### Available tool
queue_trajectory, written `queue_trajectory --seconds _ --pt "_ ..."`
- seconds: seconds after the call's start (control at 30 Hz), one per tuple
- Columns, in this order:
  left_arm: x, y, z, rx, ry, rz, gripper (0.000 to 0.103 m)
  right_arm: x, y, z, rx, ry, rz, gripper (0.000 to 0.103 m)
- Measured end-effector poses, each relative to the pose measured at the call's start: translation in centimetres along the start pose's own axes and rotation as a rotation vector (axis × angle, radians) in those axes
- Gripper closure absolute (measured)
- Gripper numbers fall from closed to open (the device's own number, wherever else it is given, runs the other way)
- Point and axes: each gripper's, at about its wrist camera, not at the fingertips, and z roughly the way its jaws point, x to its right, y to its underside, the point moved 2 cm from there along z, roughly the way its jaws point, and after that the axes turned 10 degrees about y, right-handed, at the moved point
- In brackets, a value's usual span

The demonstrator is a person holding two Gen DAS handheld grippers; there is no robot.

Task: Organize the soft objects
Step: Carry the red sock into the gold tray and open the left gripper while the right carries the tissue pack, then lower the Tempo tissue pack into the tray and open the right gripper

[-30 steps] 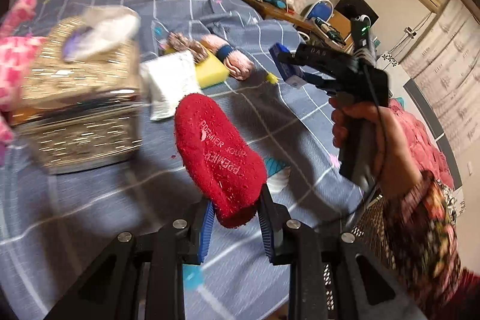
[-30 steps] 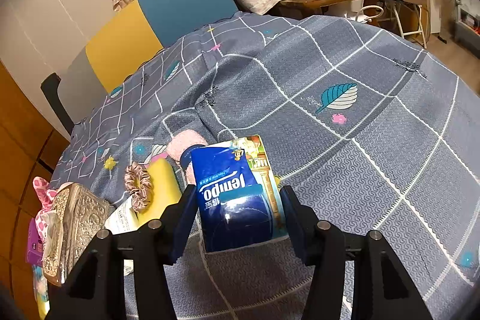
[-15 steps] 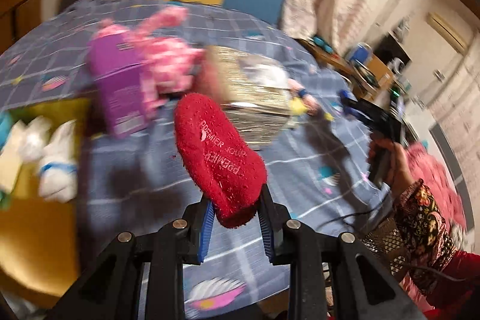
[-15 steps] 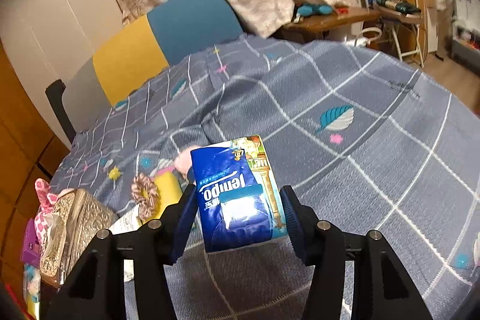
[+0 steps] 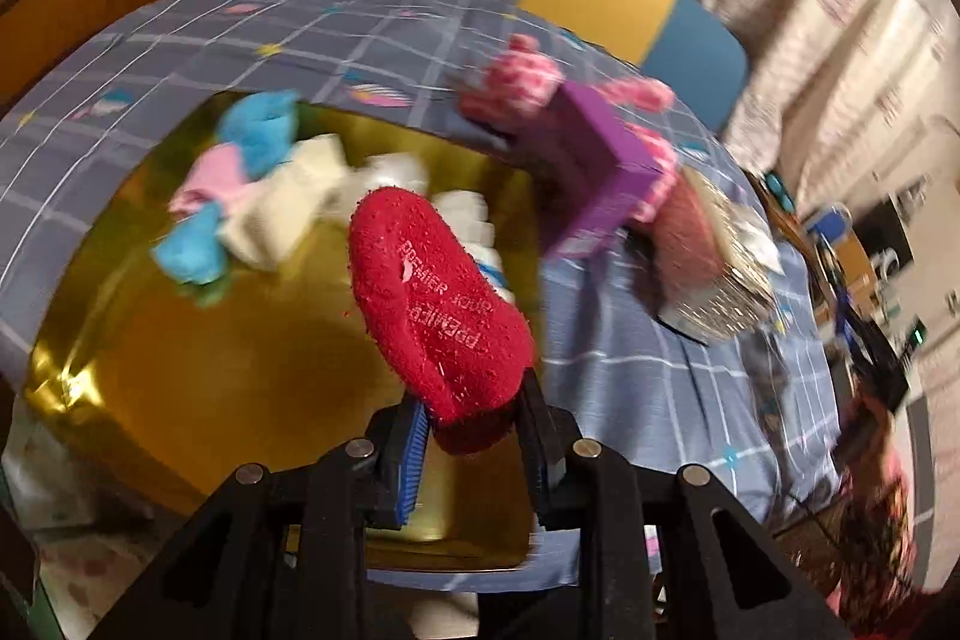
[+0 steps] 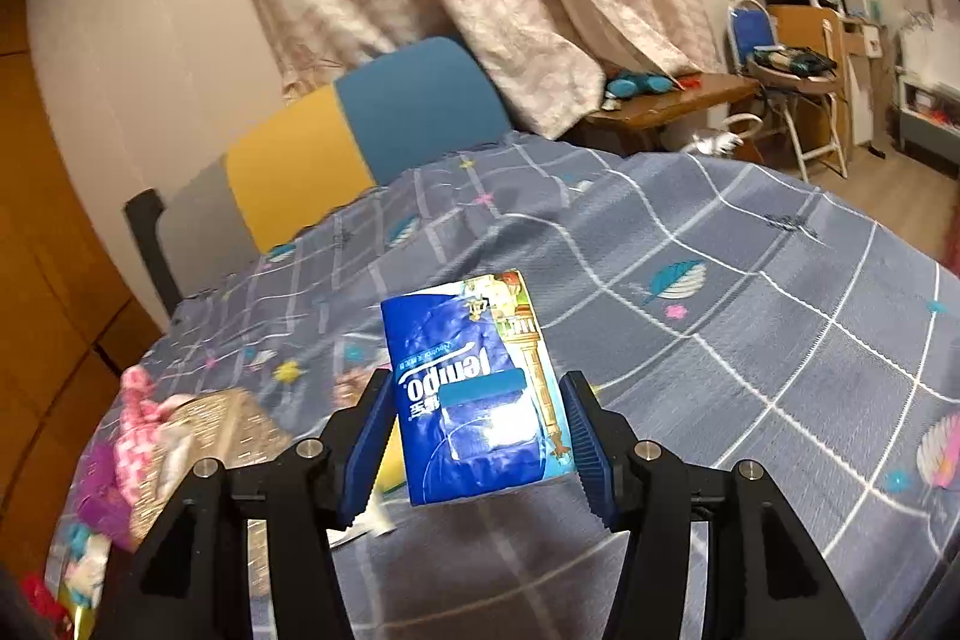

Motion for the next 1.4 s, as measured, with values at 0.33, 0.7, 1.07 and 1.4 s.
queue_trajectory --seconds 0.33,0.7,1.07,1.4 --pt "-8.2 -0.8 -1.4 -0.019 -0.064 -0.159 0.076 -8.6 2.6 -8.0 0.026 -0.188 -0.068 0.047" --pt "-13.4 -0.8 -1.8 -0.076 -0.100 -0.223 0.075 -20.3 7.1 -12.9 -0.013 -0.435 -0.182 0.047" --pt "-15.6 -1.4 -2.7 -0.073 -0.143 -0.251 0.059 -29.9 13.1 -14.5 -0.146 -0.626 -0.291 0.047" --pt "-13.0 -0.8 -6.3 0.115 -0.102 -0.225 0.059 -35.6 18.7 -13.4 -0.307 -0.673 -0.390 0.047"
